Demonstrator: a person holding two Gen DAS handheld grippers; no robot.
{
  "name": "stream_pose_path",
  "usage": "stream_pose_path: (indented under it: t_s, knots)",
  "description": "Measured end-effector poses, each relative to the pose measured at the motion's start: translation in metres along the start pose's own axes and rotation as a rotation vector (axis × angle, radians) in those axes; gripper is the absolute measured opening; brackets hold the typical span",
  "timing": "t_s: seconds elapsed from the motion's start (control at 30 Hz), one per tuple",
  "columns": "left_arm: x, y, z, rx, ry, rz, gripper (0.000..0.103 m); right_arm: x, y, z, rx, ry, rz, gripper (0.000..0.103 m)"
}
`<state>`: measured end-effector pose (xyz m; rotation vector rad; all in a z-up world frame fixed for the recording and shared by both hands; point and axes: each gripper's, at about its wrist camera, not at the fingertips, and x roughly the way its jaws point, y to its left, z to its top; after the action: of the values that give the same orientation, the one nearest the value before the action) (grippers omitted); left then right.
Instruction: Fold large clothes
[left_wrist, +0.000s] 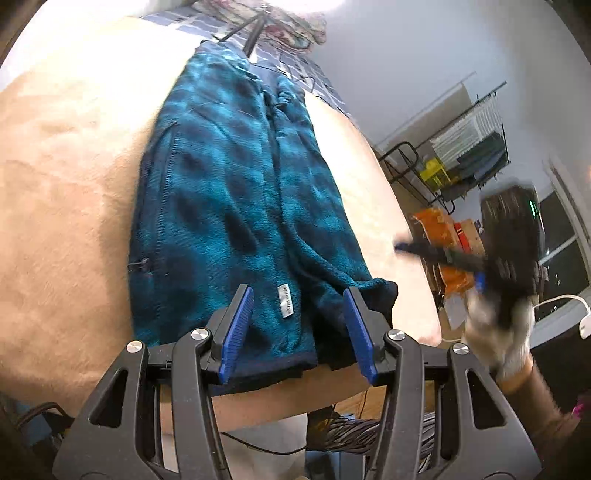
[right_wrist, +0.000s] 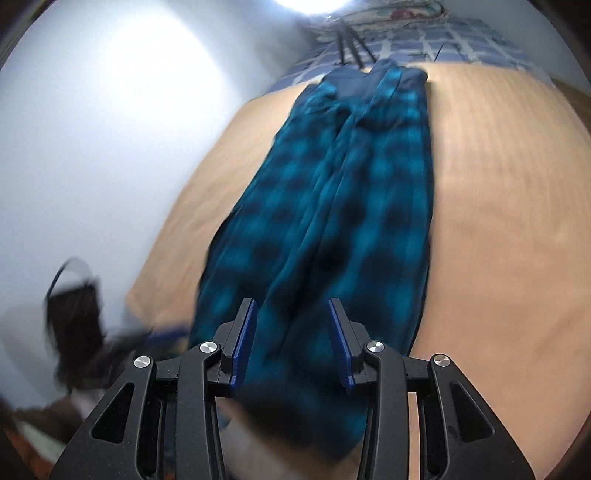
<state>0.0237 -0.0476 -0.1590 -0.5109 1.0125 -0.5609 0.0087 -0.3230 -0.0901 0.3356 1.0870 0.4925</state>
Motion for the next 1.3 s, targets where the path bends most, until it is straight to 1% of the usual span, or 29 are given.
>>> stream_pose_path:
  t_s: [0.03,0.1,0.17,0.2,0.23,0.27,0.3,0.37,0.43,0.5,0.57,0.63,0.7,0.73,0.77,0.8,0.87,0.93,0.97,1.0,1.07,1.17,1.23,1.3]
  knots:
    - [-0.002,0.000,0.002,-0.005,-0.005,-0.002,0.051,-0.003,0.005,-0.015,0.009,0.011,0.016,0.038]
    - [-0.004,0.000,0.004,-0.008,-0.015,-0.001,0.051,-0.003,0.011,-0.035,0.013,0.023,0.017,0.045]
    - [-0.007,0.001,0.007,-0.014,-0.027,0.003,0.051,0.006,0.015,-0.045,-0.006,0.031,-0.018,0.045]
    - [-0.008,0.002,0.008,-0.017,-0.032,0.006,0.051,0.012,0.017,-0.049,-0.022,0.029,-0.051,0.045]
    - [-0.010,0.004,0.008,-0.021,-0.039,0.010,0.051,0.019,0.019,-0.052,-0.034,0.031,-0.061,0.043]
    - [-0.012,0.005,0.008,-0.023,-0.045,0.015,0.051,0.023,0.020,-0.054,-0.038,0.034,-0.059,0.021]
    - [-0.014,0.007,0.009,-0.024,-0.054,0.021,0.051,0.029,0.023,-0.056,-0.045,0.047,-0.044,0.010]
    - [-0.018,0.012,0.010,-0.026,-0.066,0.034,0.051,0.034,0.033,-0.062,-0.075,0.064,-0.028,0.010]
    - [-0.018,0.018,0.011,-0.034,-0.070,0.050,0.051,0.049,0.047,-0.068,-0.137,0.098,-0.048,0.010]
    - [-0.017,0.026,0.011,-0.052,-0.068,0.068,0.051,0.076,0.056,-0.081,-0.202,0.166,-0.102,0.010]
    - [-0.017,0.036,0.013,-0.075,-0.066,0.086,0.051,0.093,0.061,-0.095,-0.277,0.202,-0.183,0.010]
    - [-0.016,0.048,0.013,-0.102,-0.057,0.104,0.051,0.089,0.063,-0.094,-0.285,0.195,-0.184,0.010]
    - [-0.014,0.059,0.011,-0.132,-0.048,0.114,0.052,0.072,0.064,-0.090,-0.287,0.173,-0.160,0.015]
    - [-0.012,0.064,0.011,-0.148,-0.041,0.117,0.052,0.062,0.065,-0.089,-0.294,0.156,-0.159,0.015]
    - [-0.011,0.069,0.010,-0.163,-0.033,0.116,0.053,0.055,0.065,-0.089,-0.295,0.145,-0.157,0.020]
    - [-0.008,0.074,0.009,-0.179,-0.024,0.111,0.053,0.043,0.064,-0.087,-0.287,0.127,-0.142,0.027]
    - [-0.002,0.078,0.006,-0.198,-0.003,0.105,0.053,0.024,0.062,-0.082,-0.254,0.074,-0.097,0.030]
    - [0.004,0.079,0.005,-0.200,0.008,0.108,0.053,0.010,0.060,-0.069,-0.212,0.021,-0.045,0.031]
    - [0.006,0.078,0.005,-0.194,0.014,0.112,0.053,0.010,0.059,-0.062,-0.196,0.005,-0.037,0.031]
    - [0.007,0.077,0.005,-0.189,0.016,0.116,0.053,0.013,0.059,-0.055,-0.181,-0.005,-0.042,0.035]
    - [0.007,0.076,0.005,-0.184,0.016,0.120,0.053,0.028,0.057,-0.043,-0.157,0.007,-0.069,0.041]
    - [0.008,0.078,0.005,-0.187,0.019,0.118,0.053,0.056,0.054,-0.039,-0.116,0.091,-0.078,0.041]
    - [0.011,0.082,0.004,-0.194,0.025,0.121,0.053,0.073,0.057,-0.046,-0.134,0.134,-0.108,0.041]
    - [0.014,0.084,0.002,-0.205,0.034,0.118,0.053,0.101,0.064,-0.062,-0.203,0.204,-0.151,0.041]
